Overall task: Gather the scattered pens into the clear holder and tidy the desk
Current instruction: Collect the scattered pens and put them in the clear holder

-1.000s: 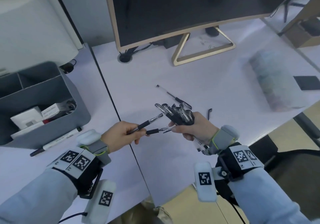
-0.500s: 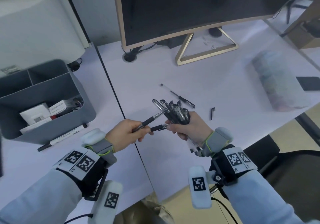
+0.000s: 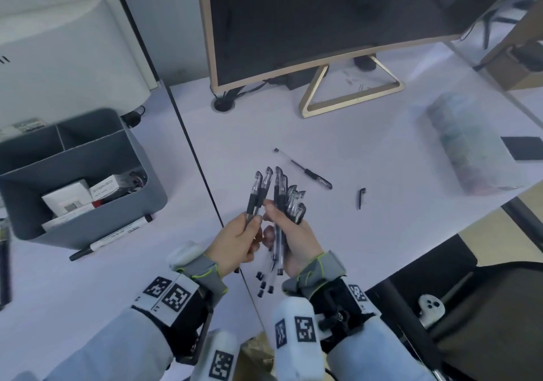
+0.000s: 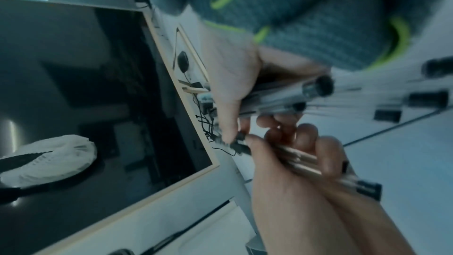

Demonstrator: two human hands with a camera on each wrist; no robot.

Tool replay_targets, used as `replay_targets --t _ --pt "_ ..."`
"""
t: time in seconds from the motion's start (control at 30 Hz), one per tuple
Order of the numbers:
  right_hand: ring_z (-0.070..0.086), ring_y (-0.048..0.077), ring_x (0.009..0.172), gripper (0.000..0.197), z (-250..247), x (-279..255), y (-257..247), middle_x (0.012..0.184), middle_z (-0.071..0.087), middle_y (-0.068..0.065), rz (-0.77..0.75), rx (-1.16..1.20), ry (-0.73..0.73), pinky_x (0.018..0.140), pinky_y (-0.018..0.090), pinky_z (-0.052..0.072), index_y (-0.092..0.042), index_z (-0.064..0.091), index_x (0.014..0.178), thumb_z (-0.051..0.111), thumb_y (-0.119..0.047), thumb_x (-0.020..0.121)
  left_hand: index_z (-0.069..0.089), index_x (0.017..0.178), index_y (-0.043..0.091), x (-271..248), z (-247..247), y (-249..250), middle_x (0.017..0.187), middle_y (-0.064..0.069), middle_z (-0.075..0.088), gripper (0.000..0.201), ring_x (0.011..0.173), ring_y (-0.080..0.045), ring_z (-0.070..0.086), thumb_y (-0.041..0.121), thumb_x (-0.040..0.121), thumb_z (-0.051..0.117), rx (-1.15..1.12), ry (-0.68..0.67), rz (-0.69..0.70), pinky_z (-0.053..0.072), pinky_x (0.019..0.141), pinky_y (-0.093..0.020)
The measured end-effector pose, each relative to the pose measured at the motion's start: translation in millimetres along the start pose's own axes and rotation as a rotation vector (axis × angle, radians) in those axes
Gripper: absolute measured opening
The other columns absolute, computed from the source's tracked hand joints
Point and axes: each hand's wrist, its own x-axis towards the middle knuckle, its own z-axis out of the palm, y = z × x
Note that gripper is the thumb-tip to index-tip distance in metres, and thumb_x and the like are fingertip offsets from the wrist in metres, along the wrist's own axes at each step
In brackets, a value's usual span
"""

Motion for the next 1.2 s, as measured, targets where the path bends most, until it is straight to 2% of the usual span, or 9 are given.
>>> replay_targets --t 0.13,0.23,0.3,0.4,0.53,0.73,0.87,1.0,1.2 --pt "0.054 0.019 0.043 0.01 52 11 27 0.062 0.058 0.013 0.021 -0.093 0.011 0.038 0.021 0.045 -0.004 0.063 0.078 0.067 -0.013 0.079 0.04 0.086 0.011 -9 -44 -9 0.06 -0.004 0.049 0.02 0.049 -0.024 0.048 0.021 0.096 0.025 0.411 0.034 0.079 0.044 0.05 -0.033" --pt "0.059 0.026 0.057 0.009 98 22 52 0.07 0.06 0.018 0.019 -0.178 0.061 0.053 0.031 0.05 -0.003 0.064 0.073 0.07 -0.009 0.075 0.04 0.089 0.01 -16 -91 -15 0.078 -0.009 0.053 0.014 0.064 -0.022 0.053 0.009 0.094 0.027 0.507 0.002 0.18 0.049 0.067 -0.038" --pt "0.058 0.027 0.068 0.008 120 28 66 0.075 0.061 0.019 -0.08 -0.232 0.145 0.063 0.037 0.049 -0.003 0.063 0.072 0.071 -0.005 0.072 0.046 0.095 0.007 -19 -120 -19 0.096 -0.013 0.056 0.018 0.086 -0.025 0.056 0.011 0.095 0.029 0.548 -0.052 0.205 0.046 0.081 -0.035" --pt "0.054 0.018 0.056 0.01 152 32 82 0.065 0.062 0.012 -0.375 -0.326 0.29 0.054 0.026 0.046 -0.002 0.061 0.075 0.07 -0.003 0.073 0.047 0.12 0.008 -18 -172 -41 0.123 -0.007 0.052 0.031 0.114 -0.022 0.052 0.024 0.095 0.037 0.604 -0.131 0.134 0.039 0.091 -0.026" --pt "0.059 0.013 0.056 0.027 185 35 107 0.061 0.066 -0.009 -0.598 -0.53 0.293 0.053 0.031 0.05 -0.036 0.056 0.072 0.066 -0.012 0.077 0.037 0.129 0.02 -23 -228 -67 0.125 0.006 0.047 0.043 0.117 -0.013 0.05 0.024 0.089 0.053 0.442 -0.116 0.147 0.033 0.093 -0.02" --pt "0.049 0.007 0.049 0.005 203 50 145 0.05 0.058 -0.013 -0.462 -0.598 0.389 0.056 0.033 0.046 -0.024 0.058 0.07 0.059 -0.023 0.065 0.015 0.125 0.042 -21 -248 -73 0.125 0.021 0.038 0.06 0.114 -0.002 0.044 0.016 0.086 0.053 0.406 -0.247 0.272 0.035 0.091 -0.013" --pt "0.054 0.025 0.063 0.028 199 60 142 0.067 0.06 0.008 -0.435 -0.867 0.349 0.059 0.029 0.037 -0.002 0.058 0.086 0.052 -0.021 0.066 0.025 0.134 0.032 -27 -271 -89 0.128 0.01 0.043 0.056 0.111 -0.007 0.047 0.007 0.089 0.047 0.423 -0.11 0.222 0.035 0.095 -0.02" --pt "0.06 0.04 0.09 0.02 168 86 116 0.1 0.064 0.024 -0.364 -1.08 0.616 0.072 0.038 0.045 -0.002 0.057 0.097 0.055 -0.013 0.081 0.035 0.133 0.016 -31 -297 -106 0.133 -0.005 0.049 0.048 0.115 -0.018 0.051 0.001 0.089 0.042 0.533 0.035 0.159 0.041 0.101 -0.031" --pt "0.059 0.038 0.096 0.033 132 103 98 0.107 0.061 0.023 -0.027 -1.344 0.662 0.086 0.045 0.05 -0.005 0.056 0.107 0.058 -0.026 0.081 0.003 0.143 0.021 12 -278 -85 0.157 0.001 -0.003 0.066 0.144 -0.018 -0.002 -0.005 0.088 0.027 1.115 -0.136 0.206 0.009 0.118 -0.031"
